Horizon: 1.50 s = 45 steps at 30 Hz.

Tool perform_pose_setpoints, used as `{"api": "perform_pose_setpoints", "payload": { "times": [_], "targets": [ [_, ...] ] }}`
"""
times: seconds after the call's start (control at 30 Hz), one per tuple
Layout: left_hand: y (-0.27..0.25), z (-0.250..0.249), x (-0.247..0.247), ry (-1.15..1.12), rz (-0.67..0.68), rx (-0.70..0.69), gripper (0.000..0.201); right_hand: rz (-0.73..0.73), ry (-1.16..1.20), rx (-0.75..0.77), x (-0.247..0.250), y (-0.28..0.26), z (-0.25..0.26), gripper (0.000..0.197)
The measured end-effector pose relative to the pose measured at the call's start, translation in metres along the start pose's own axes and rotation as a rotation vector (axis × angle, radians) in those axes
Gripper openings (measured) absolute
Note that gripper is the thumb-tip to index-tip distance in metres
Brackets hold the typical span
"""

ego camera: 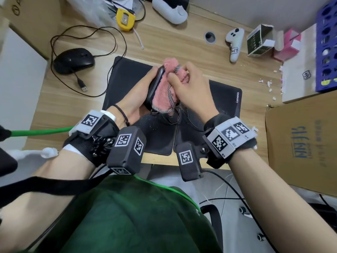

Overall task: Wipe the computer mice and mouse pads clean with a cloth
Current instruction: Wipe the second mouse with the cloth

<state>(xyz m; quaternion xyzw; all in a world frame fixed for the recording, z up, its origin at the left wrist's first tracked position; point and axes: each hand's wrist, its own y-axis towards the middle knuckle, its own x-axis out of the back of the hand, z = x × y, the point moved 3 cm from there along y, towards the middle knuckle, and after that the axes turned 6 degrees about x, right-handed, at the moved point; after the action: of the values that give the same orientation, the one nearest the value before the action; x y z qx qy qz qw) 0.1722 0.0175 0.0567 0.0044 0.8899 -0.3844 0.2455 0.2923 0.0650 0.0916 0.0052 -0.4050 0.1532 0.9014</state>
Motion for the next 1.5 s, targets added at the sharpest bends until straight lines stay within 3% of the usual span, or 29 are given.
{"api": "perform_pose_setpoints", "payload": {
  "times": [0.13, 0.3, 0.37, 0.47, 0.57, 0.67, 0.73, 0.87, 0.93, 1.0, 1.1, 1.27, 1.43, 1.5],
  "targets": [
    [0.001, 0.001, 0.004, -0.052, 0.026, 0.01, 0.052, -0.043, 0.068, -0.111, -0.002, 0.006, -0.005, 0.029],
    [0.0, -0.002, -0.007, 0.031, 0.057, -0.086, 0.044, 0.148, 0.022, 0.105, -0.006, 0.002, 0.015, 0.029],
    [0.001, 0.001, -0.006, 0.036, 0.071, -0.066, 0.048, 0.1, 0.026, 0.053, -0.004, 0.005, 0.011, 0.028],
    [0.001, 0.004, -0.001, -0.188, 0.101, 0.027, 0.055, -0.06, 0.092, -0.085, 0.006, 0.014, -0.004, 0.024],
    [0.002, -0.003, 0.003, -0.407, 0.109, -0.019, 0.053, -0.043, 0.116, -0.155, 0.01, 0.011, -0.014, 0.025],
    [0.002, -0.007, 0.007, -0.496, 0.167, -0.044, 0.057, 0.029, 0.25, -0.254, 0.006, 0.001, -0.027, 0.015],
    [0.004, -0.006, 0.012, -0.518, 0.166, -0.046, 0.059, 0.072, 0.303, -0.267, 0.006, -0.005, -0.031, 0.023],
    [0.011, -0.009, 0.011, -0.525, 0.121, -0.125, 0.061, 0.308, 0.337, -0.171, 0.0, -0.013, -0.025, 0.014],
    [0.013, -0.01, 0.008, -0.573, 0.065, -0.142, 0.061, 0.489, 0.259, -0.113, -0.008, -0.018, -0.019, 0.025],
    [0.015, -0.01, 0.005, -0.624, 0.064, -0.145, 0.064, 0.569, 0.191, -0.067, -0.017, -0.022, -0.014, 0.035],
    [0.019, -0.009, 0.003, -0.653, 0.053, -0.129, 0.071, 0.507, 0.229, -0.073, -0.022, -0.021, -0.009, 0.029],
    [0.027, 0.001, 0.009, -0.66, -0.089, -0.111, 0.079, 0.422, 0.476, -0.193, -0.026, -0.021, 0.0, 0.033],
    [0.031, 0.005, 0.009, -0.612, -0.147, -0.103, 0.078, 0.39, 0.326, -0.191, -0.04, -0.018, -0.002, 0.018],
    [0.033, 0.001, 0.012, -0.614, -0.143, -0.099, 0.079, 0.41, 0.26, -0.163, -0.041, -0.016, 0.0, 0.024]
  ]
}}
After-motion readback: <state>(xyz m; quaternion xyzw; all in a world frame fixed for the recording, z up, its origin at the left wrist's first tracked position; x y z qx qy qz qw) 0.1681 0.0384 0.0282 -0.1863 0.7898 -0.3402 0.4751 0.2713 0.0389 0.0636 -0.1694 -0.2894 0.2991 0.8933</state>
